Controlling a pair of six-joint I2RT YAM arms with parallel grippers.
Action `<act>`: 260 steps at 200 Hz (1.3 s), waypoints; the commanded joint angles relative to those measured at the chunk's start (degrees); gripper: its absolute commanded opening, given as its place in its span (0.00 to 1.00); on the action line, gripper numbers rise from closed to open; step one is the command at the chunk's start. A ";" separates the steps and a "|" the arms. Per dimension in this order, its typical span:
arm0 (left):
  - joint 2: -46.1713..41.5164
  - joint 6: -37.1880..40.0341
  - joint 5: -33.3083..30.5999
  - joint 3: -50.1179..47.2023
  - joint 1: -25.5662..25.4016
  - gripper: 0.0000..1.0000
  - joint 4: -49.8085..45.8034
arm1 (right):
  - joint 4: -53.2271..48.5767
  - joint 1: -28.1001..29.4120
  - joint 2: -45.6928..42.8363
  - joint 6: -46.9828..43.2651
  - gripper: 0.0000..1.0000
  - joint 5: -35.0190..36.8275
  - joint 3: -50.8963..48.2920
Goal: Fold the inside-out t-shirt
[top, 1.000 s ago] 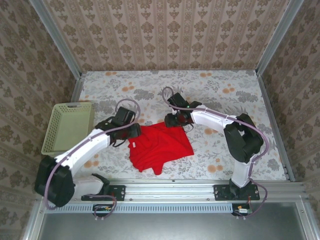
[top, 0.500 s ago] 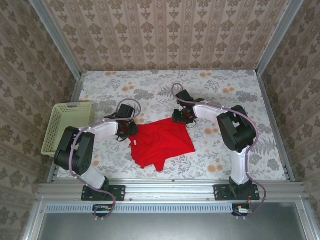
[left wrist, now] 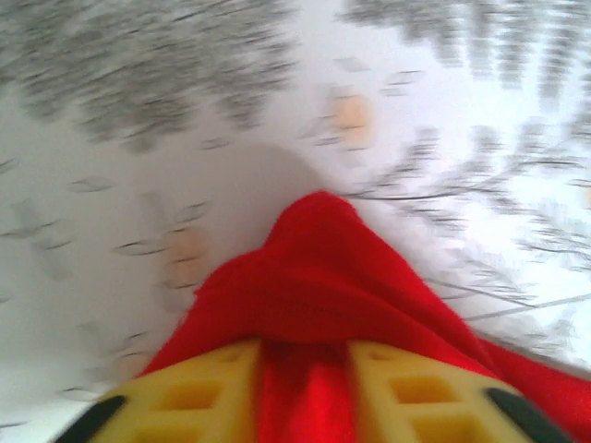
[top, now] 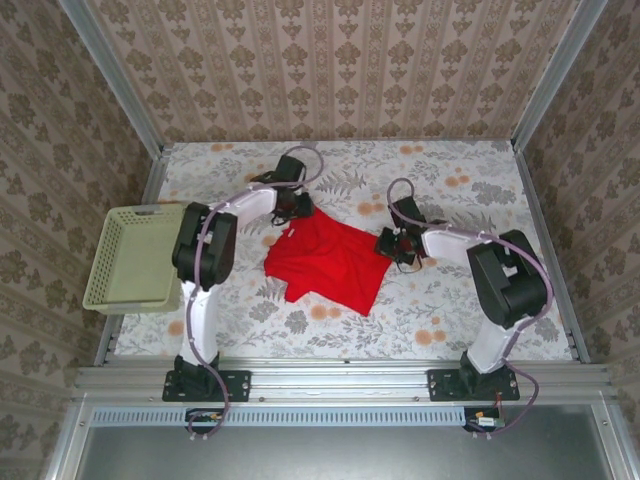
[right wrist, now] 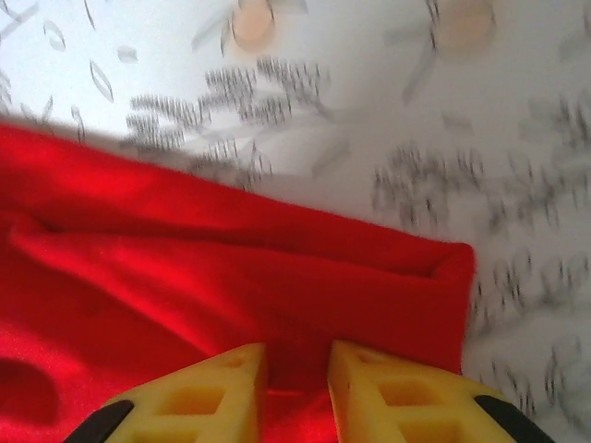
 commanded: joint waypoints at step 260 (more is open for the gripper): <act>-17.10 2.00 4.82 -20.14 10.29 0.15 2.85 | -10.42 22.66 -13.09 10.54 0.34 6.47 -10.61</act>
